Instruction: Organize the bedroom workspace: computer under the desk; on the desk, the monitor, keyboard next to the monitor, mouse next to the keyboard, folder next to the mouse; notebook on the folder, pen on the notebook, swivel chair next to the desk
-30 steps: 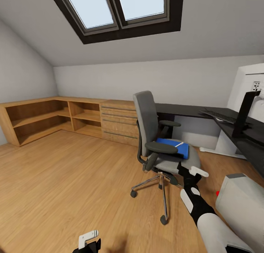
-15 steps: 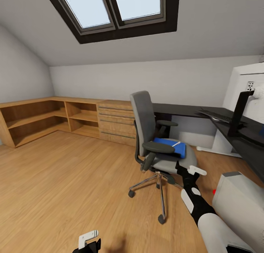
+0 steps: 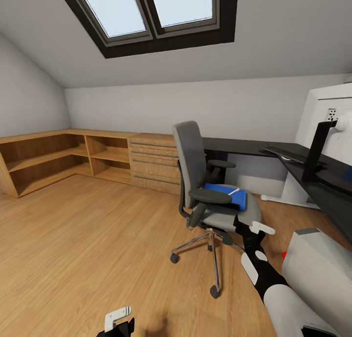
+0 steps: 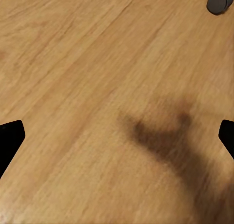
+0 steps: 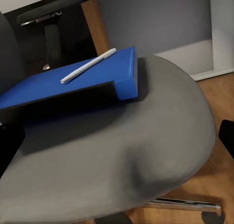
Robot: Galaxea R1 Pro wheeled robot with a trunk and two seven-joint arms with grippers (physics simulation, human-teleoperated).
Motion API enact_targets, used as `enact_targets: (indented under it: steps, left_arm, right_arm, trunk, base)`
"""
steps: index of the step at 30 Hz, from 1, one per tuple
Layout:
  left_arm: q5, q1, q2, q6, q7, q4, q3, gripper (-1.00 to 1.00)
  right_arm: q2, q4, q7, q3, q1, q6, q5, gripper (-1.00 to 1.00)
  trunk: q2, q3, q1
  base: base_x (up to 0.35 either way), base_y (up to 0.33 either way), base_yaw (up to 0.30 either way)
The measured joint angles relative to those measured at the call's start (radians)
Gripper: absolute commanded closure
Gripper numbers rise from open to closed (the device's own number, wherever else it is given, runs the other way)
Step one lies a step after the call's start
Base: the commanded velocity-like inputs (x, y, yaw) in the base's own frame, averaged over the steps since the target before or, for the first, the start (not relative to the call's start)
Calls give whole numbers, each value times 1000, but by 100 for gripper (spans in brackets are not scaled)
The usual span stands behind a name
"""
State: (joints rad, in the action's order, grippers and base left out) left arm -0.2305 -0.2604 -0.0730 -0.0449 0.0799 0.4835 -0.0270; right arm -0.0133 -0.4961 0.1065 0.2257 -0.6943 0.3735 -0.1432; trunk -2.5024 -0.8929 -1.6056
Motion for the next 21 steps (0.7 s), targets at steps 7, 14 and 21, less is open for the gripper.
enact_targets:
  steps: [7,14,21]
  left_arm:
    - [0,0,0,0,0,0,0,-100]
    - [0,0,0,0,0,0,1,-100]
    - [1,0,0,0,-1,0,1,-100]
  right_arm:
    - [0,0,3,1,0,0,-4,-100]
    - [-1,-1,4,1,0,-1,-6,-100]
    - [-2,-1,6,4,0,-2,-9,-100]
  trunk:
    - [0,0,0]
    - [0,0,0]
    - [0,0,0]
  base:
    - [0,0,0]
    - [0,0,0]
    - [17,0,0]
